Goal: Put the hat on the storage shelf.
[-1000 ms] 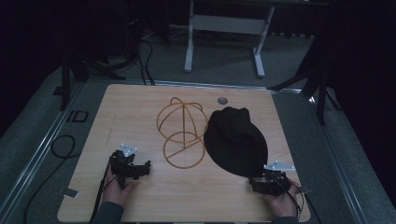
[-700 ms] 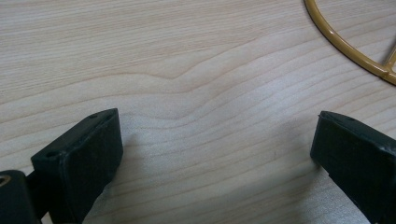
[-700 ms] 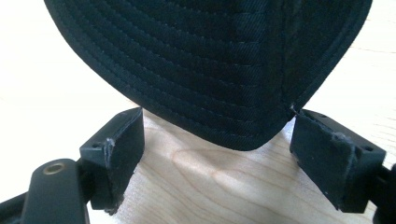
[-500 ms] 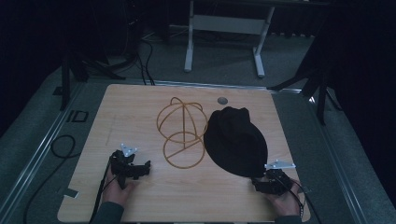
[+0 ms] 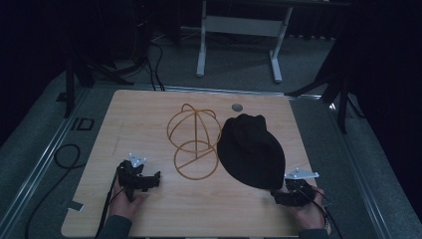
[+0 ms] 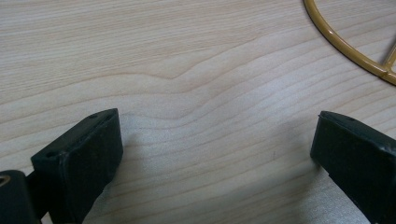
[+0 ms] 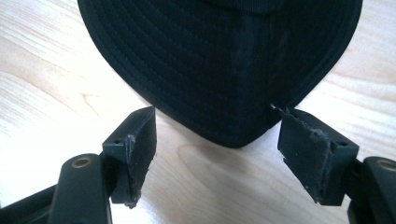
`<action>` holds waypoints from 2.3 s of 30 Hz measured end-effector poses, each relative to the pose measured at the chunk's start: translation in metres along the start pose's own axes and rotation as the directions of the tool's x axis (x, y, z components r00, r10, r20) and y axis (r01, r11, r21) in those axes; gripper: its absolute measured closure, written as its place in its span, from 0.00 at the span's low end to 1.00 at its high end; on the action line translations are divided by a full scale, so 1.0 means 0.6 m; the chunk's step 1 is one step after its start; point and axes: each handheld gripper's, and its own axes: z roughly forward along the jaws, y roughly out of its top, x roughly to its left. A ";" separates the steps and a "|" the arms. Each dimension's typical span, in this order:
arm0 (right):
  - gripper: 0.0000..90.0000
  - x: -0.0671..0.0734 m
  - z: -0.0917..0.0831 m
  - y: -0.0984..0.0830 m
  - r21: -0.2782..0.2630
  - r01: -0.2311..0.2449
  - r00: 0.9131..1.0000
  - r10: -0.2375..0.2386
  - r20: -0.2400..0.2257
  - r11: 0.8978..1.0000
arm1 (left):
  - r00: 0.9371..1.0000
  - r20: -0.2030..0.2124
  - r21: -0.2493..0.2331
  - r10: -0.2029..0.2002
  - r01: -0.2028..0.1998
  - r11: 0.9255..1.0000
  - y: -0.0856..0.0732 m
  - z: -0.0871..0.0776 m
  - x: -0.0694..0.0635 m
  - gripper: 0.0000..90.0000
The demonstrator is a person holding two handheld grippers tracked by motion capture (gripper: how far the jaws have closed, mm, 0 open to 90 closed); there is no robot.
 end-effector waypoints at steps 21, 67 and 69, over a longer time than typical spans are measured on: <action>0.34 -0.006 -0.021 0.047 -0.090 0.027 0.999 -0.030 -0.023 0.996 | 1.000 0.005 0.001 0.006 -0.006 1.000 0.000 0.000 -0.001 0.03; 0.35 -0.013 0.003 0.147 -0.081 0.098 0.995 -0.100 -0.023 0.992 | 1.000 0.006 0.003 0.008 -0.008 1.000 0.000 0.000 0.000 0.03; 0.35 -0.015 0.006 0.150 -0.074 0.095 0.995 -0.097 -0.018 0.993 | 1.000 0.006 0.002 0.007 -0.007 1.000 0.000 0.000 0.000 0.03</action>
